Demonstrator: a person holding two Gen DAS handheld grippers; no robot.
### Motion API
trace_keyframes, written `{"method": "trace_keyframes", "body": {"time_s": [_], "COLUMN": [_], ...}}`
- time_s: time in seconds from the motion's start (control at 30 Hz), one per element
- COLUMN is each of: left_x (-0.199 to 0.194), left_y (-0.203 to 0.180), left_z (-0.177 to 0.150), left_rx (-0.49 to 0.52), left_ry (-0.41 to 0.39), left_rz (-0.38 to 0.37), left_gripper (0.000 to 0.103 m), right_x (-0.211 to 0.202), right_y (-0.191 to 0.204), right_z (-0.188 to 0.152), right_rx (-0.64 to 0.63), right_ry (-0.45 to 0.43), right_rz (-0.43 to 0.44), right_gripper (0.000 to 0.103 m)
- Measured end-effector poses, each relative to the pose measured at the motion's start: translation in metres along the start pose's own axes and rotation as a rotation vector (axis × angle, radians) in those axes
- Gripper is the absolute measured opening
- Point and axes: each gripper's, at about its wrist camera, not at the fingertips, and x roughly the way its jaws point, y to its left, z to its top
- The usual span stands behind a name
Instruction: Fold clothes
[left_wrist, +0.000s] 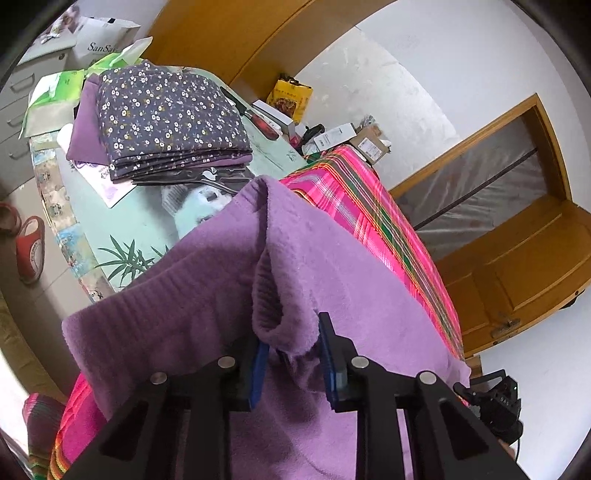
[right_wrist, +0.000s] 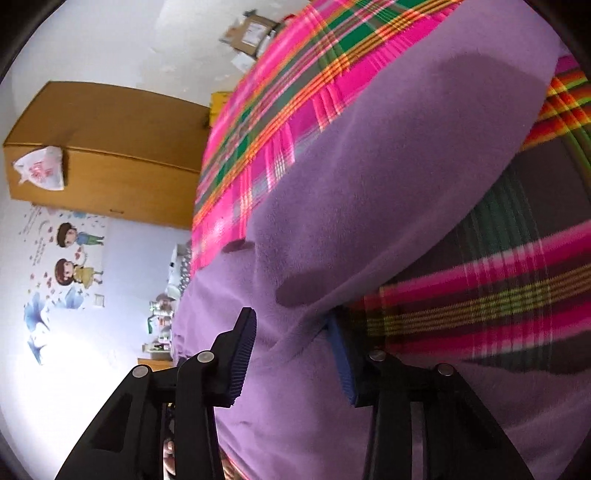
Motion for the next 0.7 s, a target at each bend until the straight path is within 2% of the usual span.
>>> {"method": "trace_keyframes", "body": {"time_s": [0.13,0.17,0.23,0.27,0.3,0.4,0.5,0.7], "left_x": [0.001,0.001,0.001,0.001,0.002,0.002,-0.004,-0.023], "left_y": [0.000,0.001,0.001,0.001,0.002,0.002,-0.006,-0.026], "left_z": [-0.001,-0.001,-0.001,-0.001,-0.001,0.000,0.003,0.021], "left_rx": [0.008,0.009,0.012,0.011,0.011,0.014,0.043,0.093], "left_ry": [-0.005,-0.005,-0.006,-0.004,-0.001,0.010,-0.005,-0.057], "left_rz": [0.002,0.001,0.002,0.001,0.000,-0.004,-0.011,-0.057], "left_gripper": [0.025,0.024,0.022,0.020,0.017,0.010,0.009,0.008], "right_x": [0.002,0.002,0.004,0.006,0.006,0.004,-0.003,-0.036], "right_y": [0.003,0.004,0.008,0.006,0.004,0.000,0.001,0.028], "right_z": [0.004,0.004,0.003,0.001,0.000,-0.003,-0.006,-0.014], "right_rx": [-0.016,-0.033,-0.082,-0.092,-0.100,-0.124,-0.146,-0.240], "right_ry": [0.004,-0.001,-0.014,-0.019,-0.023,-0.038,-0.067,-0.162], "right_rz": [-0.026,-0.041,-0.088,-0.102,-0.108,-0.093,-0.056,0.034], "right_gripper": [0.042,0.037,0.021,0.010,0.006,0.005,0.004,0.004]}}
